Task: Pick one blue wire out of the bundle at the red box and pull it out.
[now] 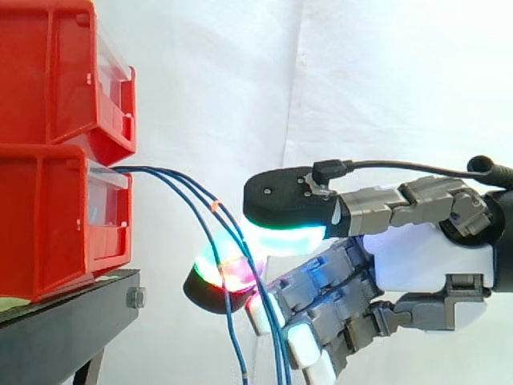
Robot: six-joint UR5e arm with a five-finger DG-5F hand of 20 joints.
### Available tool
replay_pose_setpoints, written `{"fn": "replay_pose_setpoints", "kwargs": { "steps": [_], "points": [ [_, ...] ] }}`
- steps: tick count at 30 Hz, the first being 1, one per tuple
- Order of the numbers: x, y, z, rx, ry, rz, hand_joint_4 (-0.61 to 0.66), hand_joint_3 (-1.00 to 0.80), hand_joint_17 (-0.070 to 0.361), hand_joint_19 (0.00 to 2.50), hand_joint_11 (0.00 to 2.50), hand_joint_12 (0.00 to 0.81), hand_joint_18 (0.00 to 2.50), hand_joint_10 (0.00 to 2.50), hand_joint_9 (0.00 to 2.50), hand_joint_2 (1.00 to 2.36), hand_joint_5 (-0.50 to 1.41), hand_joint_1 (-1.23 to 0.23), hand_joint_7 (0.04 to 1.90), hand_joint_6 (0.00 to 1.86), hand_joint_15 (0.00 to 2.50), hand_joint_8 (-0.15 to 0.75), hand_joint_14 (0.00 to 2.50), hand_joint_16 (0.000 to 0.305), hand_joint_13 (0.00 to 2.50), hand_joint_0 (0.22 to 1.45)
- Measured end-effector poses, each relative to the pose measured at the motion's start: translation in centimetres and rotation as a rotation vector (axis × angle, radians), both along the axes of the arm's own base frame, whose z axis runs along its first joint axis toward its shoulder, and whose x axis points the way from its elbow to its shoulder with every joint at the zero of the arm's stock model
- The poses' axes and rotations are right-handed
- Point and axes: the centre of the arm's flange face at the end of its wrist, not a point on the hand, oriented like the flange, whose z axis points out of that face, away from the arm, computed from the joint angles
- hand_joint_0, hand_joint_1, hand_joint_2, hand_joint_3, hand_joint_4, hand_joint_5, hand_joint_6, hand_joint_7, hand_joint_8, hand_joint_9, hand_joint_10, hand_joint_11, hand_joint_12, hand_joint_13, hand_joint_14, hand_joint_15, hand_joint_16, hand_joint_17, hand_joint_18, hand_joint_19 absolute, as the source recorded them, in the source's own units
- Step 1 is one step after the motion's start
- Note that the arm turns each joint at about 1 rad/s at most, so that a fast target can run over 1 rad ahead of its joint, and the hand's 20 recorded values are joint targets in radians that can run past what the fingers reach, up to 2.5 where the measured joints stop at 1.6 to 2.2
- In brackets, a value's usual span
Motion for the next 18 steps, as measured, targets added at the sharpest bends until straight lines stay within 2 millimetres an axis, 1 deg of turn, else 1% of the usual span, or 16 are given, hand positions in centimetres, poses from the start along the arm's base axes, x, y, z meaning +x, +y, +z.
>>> {"fn": "replay_pose_setpoints", "kwargs": {
  "steps": [3, 5, 8, 9, 11, 15, 17, 18],
  "points": [
    [-0.2, 0.0, 0.5, 0.0, 0.005, 0.005, 0.15, -0.22, 0.146, 0.48, 0.56, 0.452, 1.04, 0.0, 1.05, 1.01, -0.17, -0.69, 0.74, 0.96, 0.53, 0.402, 0.01, 0.065, 1.21, 0.57],
    [-0.5, -0.1, 0.9, -0.002, 0.021, 0.009, 0.15, -0.31, 0.142, 0.48, 0.56, 0.445, 1.02, 0.01, 1.05, 1.01, -0.17, -0.66, 0.75, 0.96, 0.54, 0.396, 0.01, 0.063, 1.2, 0.55],
    [-0.9, -0.2, 1.1, -0.007, 0.048, 0.014, 0.13, -0.37, 0.133, 0.51, 0.56, 0.43, 0.98, 0.01, 1.03, 1.01, -0.17, -0.65, 0.78, 0.95, 0.55, 0.379, 0.02, 0.059, 1.18, 0.53],
    [-0.9, -0.2, 1.2, -0.008, 0.054, 0.015, 0.14, -0.39, 0.137, 0.5, 0.56, 0.438, 0.99, 0.0, 1.04, 1.01, -0.17, -0.66, 0.78, 0.95, 0.54, 0.384, 0.01, 0.061, 1.19, 0.52],
    [-1.1, -0.2, 1.2, -0.01, 0.062, 0.016, 0.14, -0.41, 0.133, 0.51, 0.57, 0.43, 0.98, 0.01, 1.03, 1.0, -0.17, -0.66, 0.8, 0.95, 0.55, 0.38, 0.02, 0.059, 1.18, 0.52],
    [-1.1, -0.2, 1.2, -0.013, 0.068, 0.017, 0.13, -0.46, 0.126, 0.52, 0.57, 0.421, 0.96, 0.01, 1.03, 1.0, -0.17, -0.7, 0.84, 0.95, 0.55, 0.373, 0.02, 0.056, 1.17, 0.52],
    [-1.1, -0.1, 1.2, -0.013, 0.069, 0.017, 0.13, -0.45, 0.119, 0.51, 0.59, 0.409, 0.96, 0.01, 1.04, 1.0, -0.16, -0.78, 0.87, 0.96, 0.55, 0.365, 0.02, 0.053, 1.17, 0.56],
    [-1.1, -0.1, 1.2, -0.013, 0.069, 0.018, 0.13, -0.45, 0.119, 0.51, 0.58, 0.404, 0.96, 0.01, 1.04, 1.0, -0.16, -0.79, 0.88, 0.96, 0.56, 0.365, 0.02, 0.053, 1.17, 0.57]
  ]
}}
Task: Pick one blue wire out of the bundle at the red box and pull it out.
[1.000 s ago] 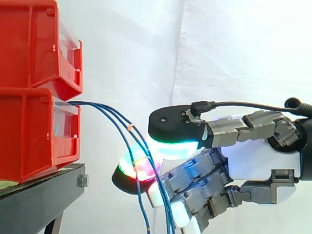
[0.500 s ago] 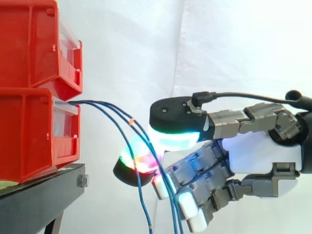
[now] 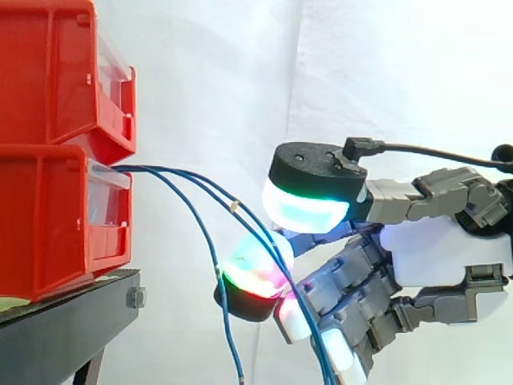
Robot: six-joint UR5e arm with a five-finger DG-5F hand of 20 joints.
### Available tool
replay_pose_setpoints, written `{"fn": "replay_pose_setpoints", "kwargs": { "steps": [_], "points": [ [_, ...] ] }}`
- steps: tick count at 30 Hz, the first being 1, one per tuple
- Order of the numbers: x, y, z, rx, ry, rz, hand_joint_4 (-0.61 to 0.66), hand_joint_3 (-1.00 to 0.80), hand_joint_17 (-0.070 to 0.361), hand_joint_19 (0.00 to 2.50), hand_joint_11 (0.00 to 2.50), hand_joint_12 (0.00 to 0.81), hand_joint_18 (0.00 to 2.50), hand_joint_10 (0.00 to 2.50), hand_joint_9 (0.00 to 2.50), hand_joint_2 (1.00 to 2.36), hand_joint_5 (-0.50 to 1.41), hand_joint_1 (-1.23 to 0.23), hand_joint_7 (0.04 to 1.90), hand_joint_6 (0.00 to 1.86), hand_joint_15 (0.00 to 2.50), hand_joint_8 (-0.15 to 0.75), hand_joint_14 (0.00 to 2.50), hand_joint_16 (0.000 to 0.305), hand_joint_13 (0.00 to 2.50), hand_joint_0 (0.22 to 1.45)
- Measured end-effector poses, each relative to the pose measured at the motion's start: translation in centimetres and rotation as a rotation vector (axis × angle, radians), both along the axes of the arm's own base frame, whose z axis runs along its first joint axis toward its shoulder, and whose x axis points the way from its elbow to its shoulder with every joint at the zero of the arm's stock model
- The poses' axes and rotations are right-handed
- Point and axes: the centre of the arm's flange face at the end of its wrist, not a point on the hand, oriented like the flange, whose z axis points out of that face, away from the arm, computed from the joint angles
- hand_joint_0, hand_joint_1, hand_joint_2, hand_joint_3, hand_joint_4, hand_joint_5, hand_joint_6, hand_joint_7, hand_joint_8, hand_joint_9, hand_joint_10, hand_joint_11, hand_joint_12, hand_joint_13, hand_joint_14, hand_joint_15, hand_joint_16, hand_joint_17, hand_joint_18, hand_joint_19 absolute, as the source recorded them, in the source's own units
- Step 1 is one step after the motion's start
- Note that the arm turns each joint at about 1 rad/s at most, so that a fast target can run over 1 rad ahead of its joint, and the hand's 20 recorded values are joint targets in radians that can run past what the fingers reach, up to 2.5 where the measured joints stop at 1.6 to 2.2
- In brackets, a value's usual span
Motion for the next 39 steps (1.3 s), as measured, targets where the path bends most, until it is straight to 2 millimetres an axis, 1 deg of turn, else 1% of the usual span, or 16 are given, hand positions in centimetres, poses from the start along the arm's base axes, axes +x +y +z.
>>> {"fn": "replay_pose_setpoints", "kwargs": {
  "steps": [3, 8, 17, 20, 25, 27, 30, 34, 36, 39],
  "points": [
    [0.0, 0.0, 0.0, 0.0, 0.001, 0.0, 0.13, -0.42, 0.115, 0.5, 0.59, 0.398, 0.97, 0.01, 1.05, 1.01, -0.16, -0.82, 0.89, 0.96, 0.56, 0.36, 0.02, 0.051, 1.17, 0.6],
    [0.0, 0.0, 0.0, 0.001, 0.001, 0.0, 0.09, -0.33, 0.111, 0.49, 0.6, 0.395, 0.99, 0.01, 1.06, 1.01, -0.15, -0.83, 0.92, 0.97, 0.56, 0.358, 0.02, 0.049, 1.19, 0.64],
    [0.0, 0.0, 0.0, 0.002, 0.001, 0.0, 0.0, -0.18, 0.111, 0.49, 0.6, 0.399, 1.01, 0.01, 1.07, 1.02, -0.15, -0.84, 1.02, 0.98, 0.57, 0.367, 0.02, 0.049, 1.21, 0.66],
    [0.0, 0.0, 0.0, 0.002, 0.001, 0.0, -0.01, -0.16, 0.111, 0.49, 0.61, 0.399, 1.01, 0.01, 1.07, 1.02, -0.15, -0.84, 1.05, 0.98, 0.57, 0.371, 0.02, 0.05, 1.21, 0.67],
    [-0.1, 0.0, 0.3, 0.004, -0.003, 0.0, -0.02, -0.16, 0.111, 0.49, 0.61, 0.402, 1.01, 0.01, 1.07, 1.02, -0.15, -0.84, 1.03, 0.98, 0.57, 0.369, 0.02, 0.049, 1.22, 0.68],
    [-0.1, 0.0, 0.5, 0.004, -0.004, -0.001, -0.02, -0.17, 0.11, 0.49, 0.61, 0.396, 1.01, 0.01, 1.07, 1.02, -0.16, -0.84, 1.06, 0.98, 0.57, 0.369, 0.02, 0.049, 1.22, 0.68],
    [-0.2, 0.0, 0.8, 0.004, -0.001, -0.001, 0.01, -0.19, 0.117, 0.51, 0.55, 0.403, 1.02, 0.01, 1.06, 1.02, -0.16, -0.81, 1.03, 0.98, 0.56, 0.372, 0.02, 0.052, 1.22, 0.66],
    [-0.8, -0.1, 1.8, 0.001, 0.02, -0.001, 0.01, -0.21, 0.127, 0.51, 0.4, 0.411, 1.04, 0.01, 1.06, 1.01, -0.16, -0.79, 1.08, 0.96, 0.52, 0.377, 0.02, 0.057, 1.24, 0.63],
    [-1.2, -0.2, 2.3, -0.002, 0.035, 0.0, 0.0, -0.21, 0.128, 0.5, 0.38, 0.411, 1.04, 0.01, 1.04, 1.01, -0.16, -0.78, 1.12, 0.95, 0.51, 0.375, 0.01, 0.057, 1.24, 0.63],
    [-1.8, -0.3, 3.1, -0.007, 0.063, 0.001, -0.03, -0.16, 0.117, 0.48, 0.42, 0.4, 1.02, 0.01, 0.99, 1.02, -0.17, -0.81, 1.25, 0.95, 0.52, 0.371, 0.02, 0.052, 1.21, 0.68]
  ]
}}
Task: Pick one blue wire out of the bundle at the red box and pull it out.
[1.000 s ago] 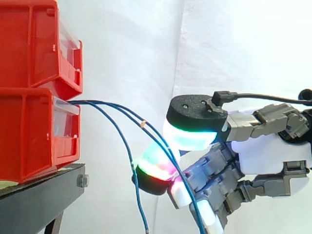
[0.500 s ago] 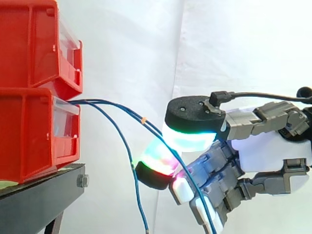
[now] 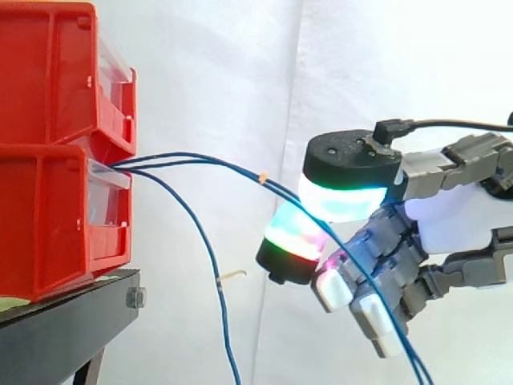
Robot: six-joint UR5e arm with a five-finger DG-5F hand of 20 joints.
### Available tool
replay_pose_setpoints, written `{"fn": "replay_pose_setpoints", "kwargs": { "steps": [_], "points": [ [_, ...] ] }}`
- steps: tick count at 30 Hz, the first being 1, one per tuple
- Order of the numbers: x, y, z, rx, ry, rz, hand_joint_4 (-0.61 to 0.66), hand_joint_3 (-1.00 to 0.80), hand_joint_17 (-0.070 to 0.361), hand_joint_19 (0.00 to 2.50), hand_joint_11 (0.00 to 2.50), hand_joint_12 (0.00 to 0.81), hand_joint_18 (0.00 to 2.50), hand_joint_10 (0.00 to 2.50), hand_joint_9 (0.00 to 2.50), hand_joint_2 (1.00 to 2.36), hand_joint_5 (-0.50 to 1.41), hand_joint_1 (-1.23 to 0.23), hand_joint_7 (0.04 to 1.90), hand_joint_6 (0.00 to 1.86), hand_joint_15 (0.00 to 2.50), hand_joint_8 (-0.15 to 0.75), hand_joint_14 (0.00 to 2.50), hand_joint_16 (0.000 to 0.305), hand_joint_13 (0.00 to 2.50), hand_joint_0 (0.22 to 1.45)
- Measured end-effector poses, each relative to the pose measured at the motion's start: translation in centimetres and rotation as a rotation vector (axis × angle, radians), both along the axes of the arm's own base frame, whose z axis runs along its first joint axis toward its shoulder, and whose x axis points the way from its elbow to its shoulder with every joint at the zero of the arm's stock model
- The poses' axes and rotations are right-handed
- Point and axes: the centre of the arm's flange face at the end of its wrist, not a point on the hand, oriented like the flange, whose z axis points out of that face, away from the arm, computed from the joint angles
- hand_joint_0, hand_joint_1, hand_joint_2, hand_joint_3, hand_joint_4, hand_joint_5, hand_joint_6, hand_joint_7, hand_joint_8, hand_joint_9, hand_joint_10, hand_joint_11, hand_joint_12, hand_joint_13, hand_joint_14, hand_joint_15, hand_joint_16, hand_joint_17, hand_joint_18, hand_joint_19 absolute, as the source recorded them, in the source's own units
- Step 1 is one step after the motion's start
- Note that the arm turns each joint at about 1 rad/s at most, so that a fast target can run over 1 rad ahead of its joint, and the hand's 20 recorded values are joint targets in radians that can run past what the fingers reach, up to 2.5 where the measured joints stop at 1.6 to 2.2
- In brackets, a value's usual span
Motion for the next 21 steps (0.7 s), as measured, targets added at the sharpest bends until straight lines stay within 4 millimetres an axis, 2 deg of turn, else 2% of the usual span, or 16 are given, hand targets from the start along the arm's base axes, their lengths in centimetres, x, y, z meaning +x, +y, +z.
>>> {"fn": "replay_pose_setpoints", "kwargs": {
  "steps": [3, 4, 7, 10, 12, 14, 16, 17, 18, 21],
  "points": [
    [-0.6, 0.0, 0.7, -0.003, 0.03, 0.01, -0.05, -0.15, 0.113, 0.47, 0.42, 0.39, 1.01, 0.01, 0.99, 1.02, -0.18, -0.82, 1.28, 0.96, 0.52, 0.363, 0.02, 0.05, 1.21, 0.7],
    [-0.9, 0.0, 0.9, -0.004, 0.04, 0.014, -0.08, -0.16, 0.113, 0.48, 0.38, 0.385, 1.01, 0.01, 1.0, 1.02, -0.18, -0.82, 1.22, 0.96, 0.52, 0.352, 0.02, 0.05, 1.21, 0.69],
    [-1.2, 0.0, 1.3, -0.003, 0.057, 0.025, -0.01, -0.26, 0.121, 0.5, 0.24, 0.379, 1.02, 0.0, 1.02, 1.01, -0.17, -0.81, 1.15, 0.94, 0.47, 0.334, 0.01, 0.054, 1.22, 0.63],
    [-1.5, 0.0, 1.7, -0.003, 0.067, 0.033, -0.01, -0.25, 0.126, 0.49, 0.14, 0.384, 1.04, 0.0, 1.06, 1.01, -0.15, -0.79, 1.12, 0.9, 0.44, 0.311, 0.02, 0.056, 1.24, 0.6],
    [-1.6, 0.0, 2.0, -0.003, 0.071, 0.035, -0.03, -0.22, 0.127, 0.48, 0.11, 0.386, 1.05, 0.0, 1.07, 1.01, -0.15, -0.79, 1.16, 0.89, 0.42, 0.304, 0.02, 0.056, 1.25, 0.6],
    [-1.8, 0.0, 2.2, -0.003, 0.075, 0.036, -0.1, -0.15, 0.122, 0.45, 0.15, 0.383, 1.05, 0.0, 1.06, 1.01, -0.15, -0.83, 1.23, 0.9, 0.43, 0.304, 0.01, 0.054, 1.23, 0.63],
    [-1.9, 0.0, 2.3, -0.004, 0.079, 0.036, -0.16, -0.09, 0.111, 0.45, 0.23, 0.373, 1.0, 0.0, 1.03, 1.02, -0.16, -0.83, 1.22, 0.94, 0.44, 0.315, 0.01, 0.049, 1.18, 0.68],
    [-2.0, 0.0, 2.4, -0.004, 0.082, 0.036, -0.13, -0.08, 0.11, 0.45, 0.24, 0.372, 0.99, 0.0, 1.02, 1.02, -0.16, -0.84, 1.32, 0.93, 0.45, 0.315, 0.02, 0.049, 1.16, 0.7],
    [-2.0, -0.1, 2.4, -0.005, 0.085, 0.036, -0.12, -0.09, 0.108, 0.45, 0.26, 0.372, 0.99, 0.0, 1.02, 1.02, -0.16, -0.85, 1.34, 0.93, 0.45, 0.314, 0.02, 0.048, 1.16, 0.71],
    [-2.2, -0.2, 2.6, -0.005, 0.092, 0.036, -0.17, -0.15, 0.108, 0.44, 0.27, 0.371, 0.97, 0.0, 1.03, 1.02, -0.17, -0.85, 1.23, 0.95, 0.45, 0.313, 0.01, 0.048, 1.15, 0.73]
  ]
}}
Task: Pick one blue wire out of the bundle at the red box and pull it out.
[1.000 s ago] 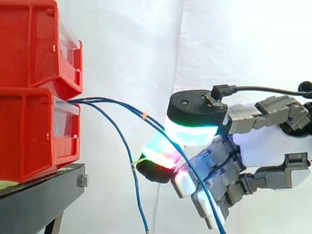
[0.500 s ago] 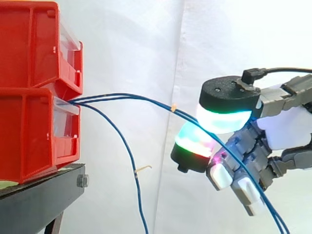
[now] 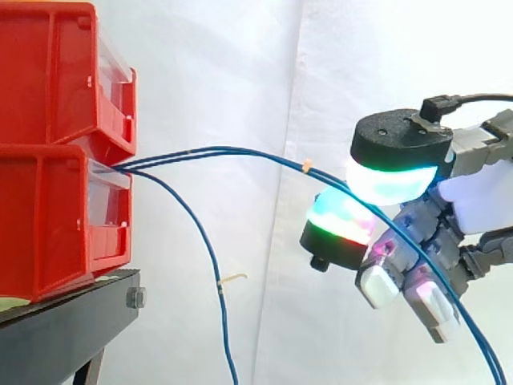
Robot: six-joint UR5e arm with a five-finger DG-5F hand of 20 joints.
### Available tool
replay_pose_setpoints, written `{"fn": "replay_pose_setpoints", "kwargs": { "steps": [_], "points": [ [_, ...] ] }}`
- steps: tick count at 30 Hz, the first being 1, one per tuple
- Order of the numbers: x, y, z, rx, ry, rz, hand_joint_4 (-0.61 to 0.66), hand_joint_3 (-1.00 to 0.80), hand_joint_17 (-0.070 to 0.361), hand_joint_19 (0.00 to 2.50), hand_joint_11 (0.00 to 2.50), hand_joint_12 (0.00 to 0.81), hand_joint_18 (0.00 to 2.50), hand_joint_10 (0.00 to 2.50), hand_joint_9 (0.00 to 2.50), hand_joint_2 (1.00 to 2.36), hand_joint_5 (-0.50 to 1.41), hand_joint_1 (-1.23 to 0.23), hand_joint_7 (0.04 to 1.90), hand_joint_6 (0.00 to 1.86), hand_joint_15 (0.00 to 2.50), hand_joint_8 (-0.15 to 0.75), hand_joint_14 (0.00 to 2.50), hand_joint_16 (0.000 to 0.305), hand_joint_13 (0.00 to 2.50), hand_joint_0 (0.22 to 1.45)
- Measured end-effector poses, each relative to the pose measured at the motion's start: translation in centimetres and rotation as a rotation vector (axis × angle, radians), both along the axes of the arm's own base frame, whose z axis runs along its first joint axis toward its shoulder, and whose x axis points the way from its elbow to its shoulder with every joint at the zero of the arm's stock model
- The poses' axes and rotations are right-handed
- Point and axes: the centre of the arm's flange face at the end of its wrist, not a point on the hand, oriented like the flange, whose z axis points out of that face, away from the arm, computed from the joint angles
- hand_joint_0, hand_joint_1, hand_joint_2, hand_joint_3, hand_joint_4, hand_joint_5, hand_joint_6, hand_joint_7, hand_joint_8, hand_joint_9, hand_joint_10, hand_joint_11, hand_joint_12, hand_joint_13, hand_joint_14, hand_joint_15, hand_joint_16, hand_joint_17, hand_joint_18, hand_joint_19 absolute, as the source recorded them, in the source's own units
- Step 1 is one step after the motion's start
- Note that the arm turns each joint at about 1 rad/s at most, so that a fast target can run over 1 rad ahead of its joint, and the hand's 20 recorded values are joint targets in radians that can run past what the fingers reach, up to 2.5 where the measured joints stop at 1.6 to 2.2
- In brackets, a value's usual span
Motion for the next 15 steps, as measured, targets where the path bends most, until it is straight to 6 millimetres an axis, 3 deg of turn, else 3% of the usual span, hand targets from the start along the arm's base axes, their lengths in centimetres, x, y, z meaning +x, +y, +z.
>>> {"fn": "replay_pose_setpoints", "kwargs": {
  "steps": [2, 5, 8, 10, 15],
  "points": [
    [-0.12, -0.04, 0.18, 0.0, 0.003, 0.001, -0.12, -0.3, 0.109, 0.44, 0.22, 0.364, 0.96, 0.0, 1.05, 1.01, -0.16, -0.83, 1.14, 0.94, 0.42, 0.3, 0.01, 0.048, 1.14, 0.69],
    [-0.3, -0.12, 0.38, 0.0, 0.01, 0.003, -0.09, -0.36, 0.109, 0.43, 0.17, 0.363, 0.95, 0.0, 1.06, 1.01, -0.15, -0.83, 1.15, 0.93, 0.41, 0.288, 0.02, 0.048, 1.13, 0.67],
    [-0.54, -0.25, 0.61, -0.001, 0.02, 0.003, -0.15, -0.3, 0.109, 0.42, 0.25, 0.373, 0.95, 0.0, 1.06, 1.01, -0.15, -0.86, 1.26, 0.93, 0.43, 0.293, 0.01, 0.048, 1.12, 0.73],
    [-0.63, -0.3, 0.68, -0.001, 0.024, 0.003, -0.07, -0.26, 0.108, 0.42, 0.32, 0.378, 0.94, 0.01, 1.06, 1.02, -0.15, -0.86, 1.39, 0.93, 0.45, 0.312, 0.02, 0.048, 1.11, 0.77],
    [-0.69, -0.34, 0.75, -0.002, 0.026, 0.003, -0.12, -0.29, 0.106, 0.47, 0.46, 0.382, 0.91, 0.01, 1.06, 1.01, -0.17, -0.84, 1.27, 0.98, 0.48, 0.323, 0.02, 0.047, 1.12, 0.82]
  ]
}}
